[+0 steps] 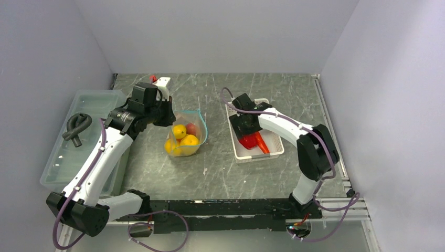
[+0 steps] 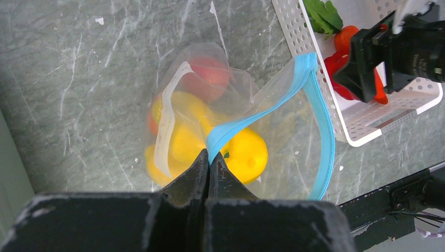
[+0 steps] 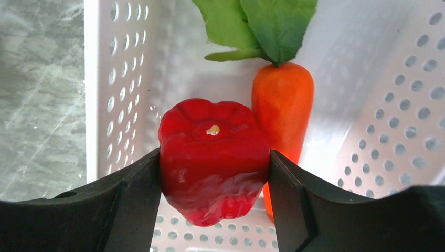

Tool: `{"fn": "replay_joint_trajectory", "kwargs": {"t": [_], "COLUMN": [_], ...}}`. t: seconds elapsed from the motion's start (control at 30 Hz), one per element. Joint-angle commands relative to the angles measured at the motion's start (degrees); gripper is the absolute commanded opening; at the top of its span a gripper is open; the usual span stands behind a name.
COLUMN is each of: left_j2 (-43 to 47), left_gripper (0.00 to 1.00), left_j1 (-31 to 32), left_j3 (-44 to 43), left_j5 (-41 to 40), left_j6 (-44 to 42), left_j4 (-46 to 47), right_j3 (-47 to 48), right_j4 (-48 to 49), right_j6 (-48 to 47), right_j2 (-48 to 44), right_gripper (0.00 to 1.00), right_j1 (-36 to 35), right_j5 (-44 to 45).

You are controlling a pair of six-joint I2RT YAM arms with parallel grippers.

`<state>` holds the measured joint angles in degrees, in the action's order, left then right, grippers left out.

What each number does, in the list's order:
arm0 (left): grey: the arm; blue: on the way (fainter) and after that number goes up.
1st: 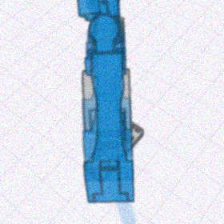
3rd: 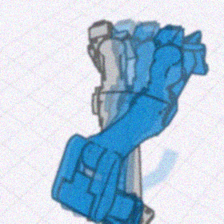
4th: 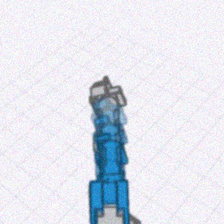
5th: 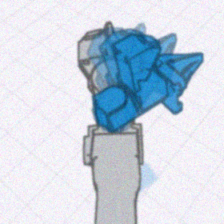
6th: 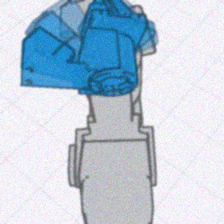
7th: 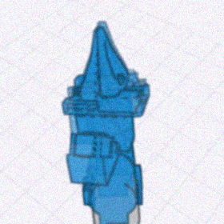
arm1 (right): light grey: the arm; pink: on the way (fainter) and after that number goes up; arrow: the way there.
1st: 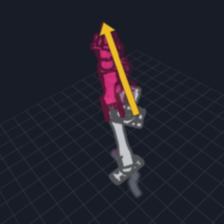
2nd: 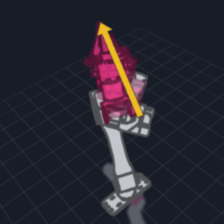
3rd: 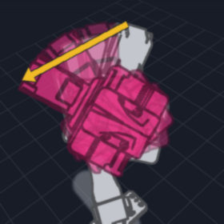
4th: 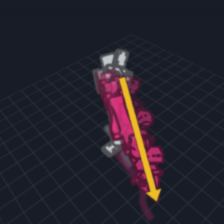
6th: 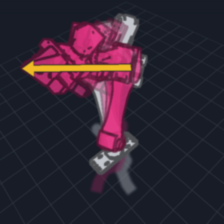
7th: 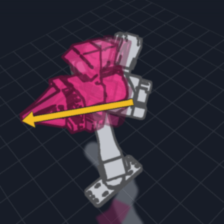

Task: Place the food in the zip-top bag and seal the zipper
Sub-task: Pick up the fake vegetable from the bin, then place the fake vegetable in the zipper food storage bag.

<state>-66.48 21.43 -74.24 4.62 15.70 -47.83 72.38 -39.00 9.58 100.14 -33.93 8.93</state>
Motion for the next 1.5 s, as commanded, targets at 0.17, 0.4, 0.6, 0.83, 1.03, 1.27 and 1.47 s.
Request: {"fn": "replay_joint_trajectory", "kwargs": {"t": [0.17,0.4,0.6,0.83,1.03,1.27,1.47], "left_j2": [1.0,1.0,1.0,1.0,1.1,1.1,1.1], "left_gripper": [0.0,0.0,0.0,0.0,0.0,0.0,0.0], "left_j1": [-0.4,-0.4,-0.5,-0.5,-0.5,-0.5,-0.6], "left_j3": [0.3,0.3,0.3,0.3,0.2,0.2,0.3], "left_j5": [0.1,0.1,0.1,0.2,0.5,0.7,0.7], "left_j6": [-0.7,-0.6,-0.6,-0.6,-0.6,-0.5,-0.5], "left_j4": [2.3,2.3,2.3,2.2,2.4,2.3,2.2], "right_j3": [4.6,8.5,10.8,12.2,12.9,14.9,15.8], "right_j4": [-3.0,-2.4,3.0,10.6,17.0,20.4,20.9], "right_j6": [3.6,4.8,4.5,5.2,6.6,6.8,6.0], "right_j2": [-11.6,-17.2,-21.7,-23.8,-22.2,-18.2,-13.8], "right_gripper": [0.39,0.39,0.39,0.39,0.39,0.4,0.4], "right_j1": [-0.9,-5.0,-10.6,-14.5,-17.3,-20.1,-21.5], "right_j5": [2.5,1.3,-2.7,-9.4,-14.7,-15.1,-14.9]}}
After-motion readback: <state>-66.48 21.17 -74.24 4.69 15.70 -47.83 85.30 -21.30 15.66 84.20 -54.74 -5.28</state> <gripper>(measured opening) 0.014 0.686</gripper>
